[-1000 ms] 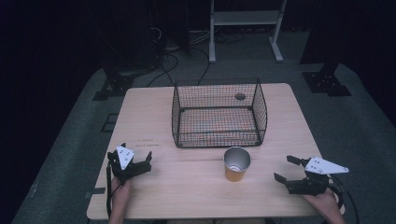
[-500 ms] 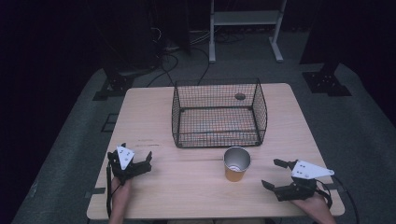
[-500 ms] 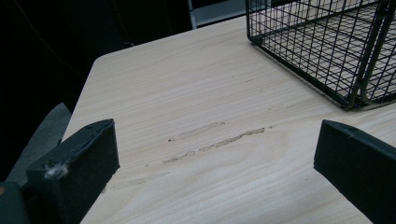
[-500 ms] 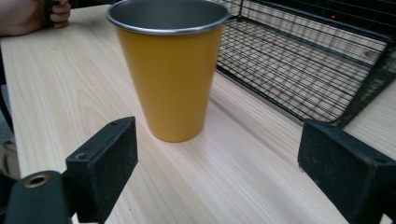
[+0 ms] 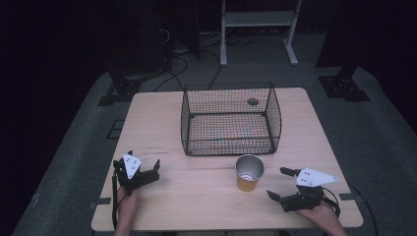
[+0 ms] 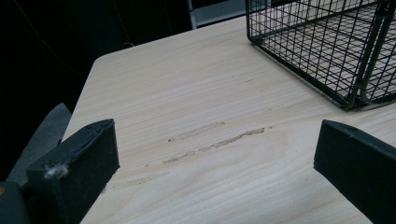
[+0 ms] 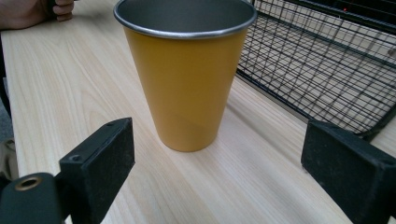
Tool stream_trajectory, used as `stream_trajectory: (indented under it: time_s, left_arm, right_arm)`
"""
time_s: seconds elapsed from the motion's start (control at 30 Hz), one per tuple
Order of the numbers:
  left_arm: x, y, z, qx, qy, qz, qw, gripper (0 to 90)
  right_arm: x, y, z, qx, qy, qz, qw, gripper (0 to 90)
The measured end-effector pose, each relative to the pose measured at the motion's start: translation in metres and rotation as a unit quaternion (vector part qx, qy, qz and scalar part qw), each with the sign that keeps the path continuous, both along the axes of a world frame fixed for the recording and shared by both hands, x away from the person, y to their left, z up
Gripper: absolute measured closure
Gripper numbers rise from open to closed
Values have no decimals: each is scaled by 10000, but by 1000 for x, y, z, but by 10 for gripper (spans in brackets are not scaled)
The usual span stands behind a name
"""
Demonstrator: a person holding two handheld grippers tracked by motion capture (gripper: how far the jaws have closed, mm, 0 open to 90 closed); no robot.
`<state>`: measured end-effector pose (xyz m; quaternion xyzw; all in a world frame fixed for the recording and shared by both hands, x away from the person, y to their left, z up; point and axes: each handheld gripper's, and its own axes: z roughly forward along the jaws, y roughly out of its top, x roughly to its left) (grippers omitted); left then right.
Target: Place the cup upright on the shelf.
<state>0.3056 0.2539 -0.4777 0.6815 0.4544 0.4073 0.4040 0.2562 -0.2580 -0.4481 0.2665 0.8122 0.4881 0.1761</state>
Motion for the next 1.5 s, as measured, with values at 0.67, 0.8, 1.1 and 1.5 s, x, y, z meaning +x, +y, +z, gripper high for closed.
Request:
stream_trajectory:
  time_s: [0.67,0.8,1.1,1.5]
  left_arm:
    - [0,0,0,-4,-5,-5,10000,0]
    - [0,0,0,-8,-4,-4,10000,0]
    - [0,0,0,-18,-8,-2,10000,0]
    - [0,0,0,-19,-10,-10,10000,0]
  right_arm:
    - [20,38,-1,-48,86,84,9999,25]
    - [23,47,-2,-81,113,183,9997,25]
    - [34,71,1,-276,6,233,9993,25]
    - [43,77,11,-173,85,356,9992,126]
